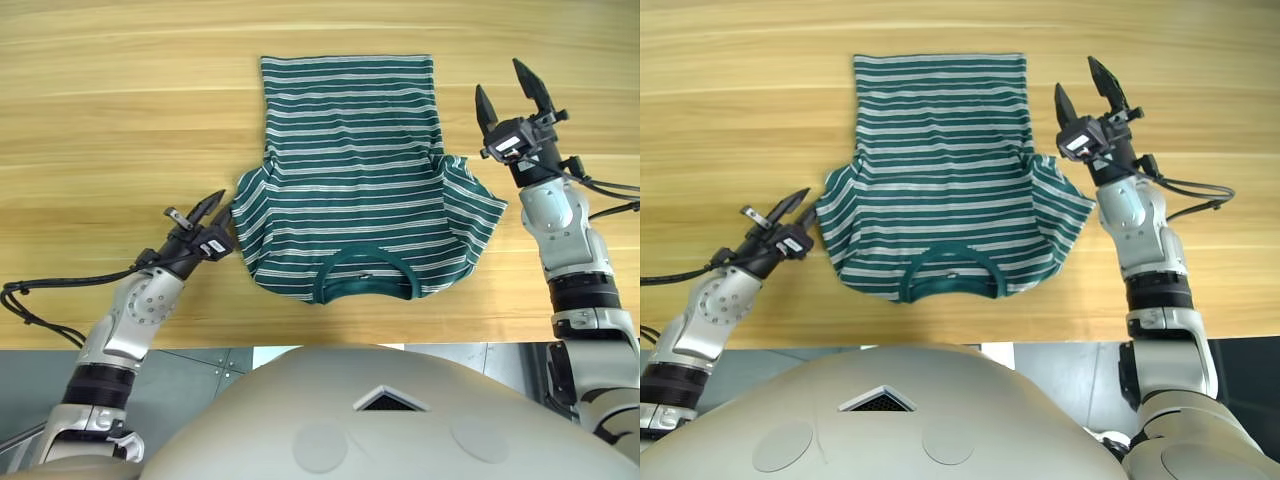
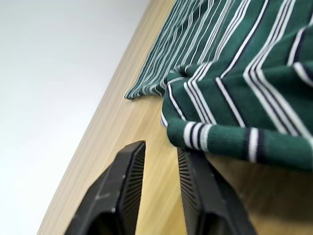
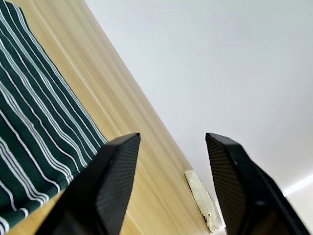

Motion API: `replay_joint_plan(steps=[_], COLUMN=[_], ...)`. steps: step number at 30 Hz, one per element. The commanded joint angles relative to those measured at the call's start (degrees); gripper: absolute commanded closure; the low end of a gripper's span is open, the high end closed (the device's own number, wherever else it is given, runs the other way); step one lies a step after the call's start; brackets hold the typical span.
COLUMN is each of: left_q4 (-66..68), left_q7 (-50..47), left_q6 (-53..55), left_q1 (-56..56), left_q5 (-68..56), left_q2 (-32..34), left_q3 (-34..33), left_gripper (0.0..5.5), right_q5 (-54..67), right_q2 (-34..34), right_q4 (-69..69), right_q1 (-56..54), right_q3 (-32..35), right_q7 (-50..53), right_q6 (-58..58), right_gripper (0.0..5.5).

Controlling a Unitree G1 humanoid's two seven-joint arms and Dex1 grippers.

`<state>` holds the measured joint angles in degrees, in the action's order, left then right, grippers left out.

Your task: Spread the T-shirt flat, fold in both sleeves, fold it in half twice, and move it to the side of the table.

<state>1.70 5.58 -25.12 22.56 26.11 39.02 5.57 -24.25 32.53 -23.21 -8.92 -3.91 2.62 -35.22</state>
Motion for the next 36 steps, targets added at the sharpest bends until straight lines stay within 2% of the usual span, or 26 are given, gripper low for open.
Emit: replay_joint_plan(steps=[1, 4, 6, 11, 20, 25, 36], left_q4=[-2.93, -8.42, -10.73, -9.6, -3.11, -0.34, -4.92], left_q7=[1.18, 2.07, 5.55, 14.32, 16.14, 16.51, 18.17], left_q6=[3.92, 5.09, 5.64, 3.85, 3.7, 3.4, 3.46], left_q1=[5.02, 8.34, 10.78, 6.72, -0.28, -3.53, -0.37], left_q5=[3.36, 4.98, 6.73, 7.46, 8.72, 8.69, 7.67], left_q2=[4.18, 7.7, 10.53, 12.12, 9.58, 9.71, 10.34], left_q3=[-4.98, -11.09, -12.25, -4.71, 3.4, 5.81, 8.81], left_gripper=[3.76, 3.21, 3.09, 3.09, 3.09, 3.09, 3.09], right_q5=[-0.97, -1.51, -1.92, -2.58, -1.91, -1.98, -2.0], right_q2=[-0.45, -1.5, -2.07, -2.99, -0.97, -0.93, -0.95], right_q4=[-0.78, -1.81, -2.89, -4.27, -5.14, -6.15, -6.68], right_q1=[0.33, -1.09, -2.54, -4.08, -3.62, -4.25, -5.16], right_q3=[-0.26, -1.24, -1.97, -2.9, -2.13, -2.02, -1.98], right_q7=[0.99, 1.61, 1.89, 2.49, 2.64, 2.96, 2.84], right_q6=[0.16, 0.23, 0.13, -0.62, -1.39, -1.7, -1.81], right_gripper=[3.04, 3.04, 3.04, 3.04, 3.04, 3.04, 3.04])
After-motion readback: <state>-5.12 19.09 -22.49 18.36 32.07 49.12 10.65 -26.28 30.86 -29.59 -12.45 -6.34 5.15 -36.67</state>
